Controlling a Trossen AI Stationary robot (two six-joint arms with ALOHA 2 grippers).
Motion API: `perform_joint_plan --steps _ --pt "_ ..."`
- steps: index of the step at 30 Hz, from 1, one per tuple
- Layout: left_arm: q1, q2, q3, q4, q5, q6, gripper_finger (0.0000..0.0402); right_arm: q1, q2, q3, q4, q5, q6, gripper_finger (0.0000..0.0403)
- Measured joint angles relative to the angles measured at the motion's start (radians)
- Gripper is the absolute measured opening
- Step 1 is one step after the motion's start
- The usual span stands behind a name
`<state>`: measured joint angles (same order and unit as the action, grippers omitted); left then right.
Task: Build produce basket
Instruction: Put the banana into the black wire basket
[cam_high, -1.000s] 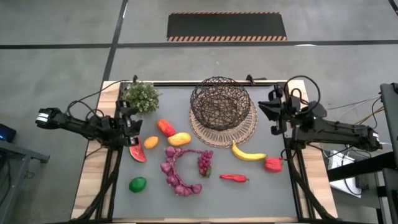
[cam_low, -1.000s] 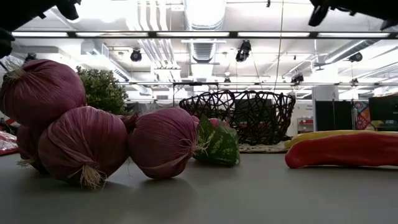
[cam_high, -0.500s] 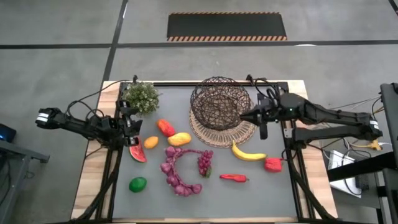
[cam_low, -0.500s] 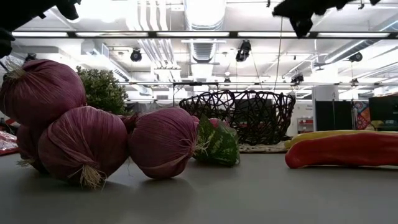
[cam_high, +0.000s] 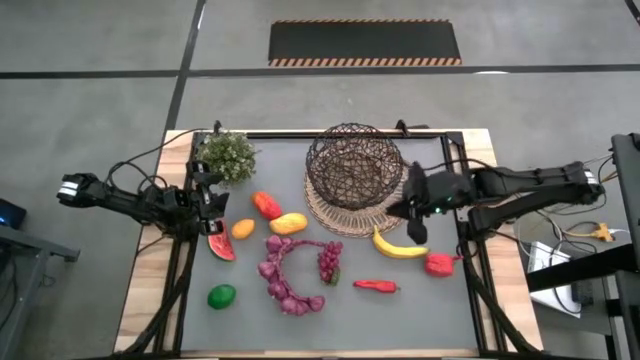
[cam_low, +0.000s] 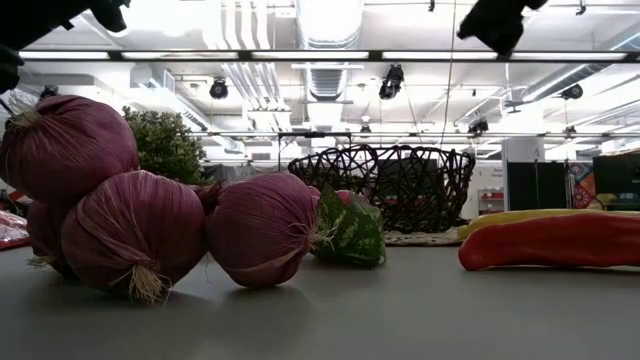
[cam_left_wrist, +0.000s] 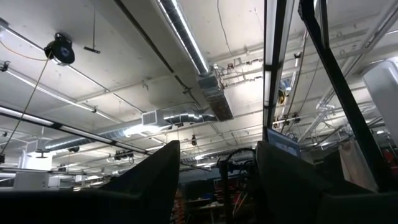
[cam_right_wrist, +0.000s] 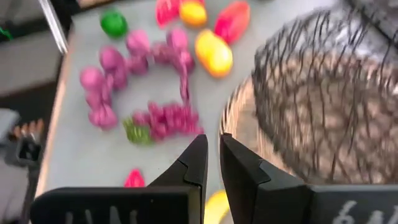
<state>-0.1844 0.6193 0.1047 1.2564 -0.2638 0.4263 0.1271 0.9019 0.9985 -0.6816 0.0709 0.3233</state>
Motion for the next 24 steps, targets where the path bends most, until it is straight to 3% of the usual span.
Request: perform_joint_plan --steps 13,19,24 --pt "0.0 0.0 0.001 0.0 -0.003 0.0 0.0196 0.131 0.244 0.154 -0.403 -0.029 0.299 0.0034" --pt "0.0 0.0 0.001 0.0 -0.003 0.0 0.0196 0.131 0.324 0.152 -0.423 -0.129 0.385 0.0039" --pt "0.0 0.0 0.001 0.0 -0.003 0.0 0.0196 0.149 0.4 0.15 -0.421 -0.15 0.338 0.0086"
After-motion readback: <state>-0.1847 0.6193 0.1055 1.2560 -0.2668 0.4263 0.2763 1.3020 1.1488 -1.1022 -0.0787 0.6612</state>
